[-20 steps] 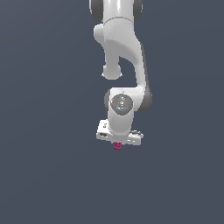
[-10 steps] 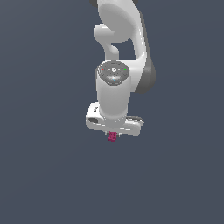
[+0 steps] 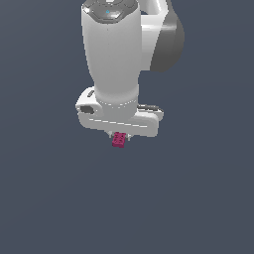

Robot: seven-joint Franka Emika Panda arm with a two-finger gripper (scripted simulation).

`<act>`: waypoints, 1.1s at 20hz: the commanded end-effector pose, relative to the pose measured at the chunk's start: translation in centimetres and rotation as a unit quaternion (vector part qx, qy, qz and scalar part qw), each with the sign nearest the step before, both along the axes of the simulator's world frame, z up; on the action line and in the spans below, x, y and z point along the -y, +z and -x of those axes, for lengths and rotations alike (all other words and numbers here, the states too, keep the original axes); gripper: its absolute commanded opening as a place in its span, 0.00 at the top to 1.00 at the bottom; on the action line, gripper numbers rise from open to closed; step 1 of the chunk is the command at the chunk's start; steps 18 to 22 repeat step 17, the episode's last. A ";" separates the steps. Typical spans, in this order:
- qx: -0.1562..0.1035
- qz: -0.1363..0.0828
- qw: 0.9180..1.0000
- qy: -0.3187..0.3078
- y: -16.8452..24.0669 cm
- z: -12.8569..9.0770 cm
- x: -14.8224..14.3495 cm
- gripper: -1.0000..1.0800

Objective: Pick up the object and move it to a goal position.

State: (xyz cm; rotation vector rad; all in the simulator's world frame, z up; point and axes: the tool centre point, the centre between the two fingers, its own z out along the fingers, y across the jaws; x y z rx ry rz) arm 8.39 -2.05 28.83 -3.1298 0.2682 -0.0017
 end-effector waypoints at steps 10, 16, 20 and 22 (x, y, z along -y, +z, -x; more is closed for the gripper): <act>-0.001 0.000 1.000 0.000 6.6 -0.7 1.5 1.00; -0.001 0.000 1.000 0.000 7.4 -0.8 1.7 1.00; -0.001 0.000 1.000 0.000 7.4 -0.8 1.7 1.00; -0.001 0.000 1.000 0.000 7.4 -0.8 1.7 1.00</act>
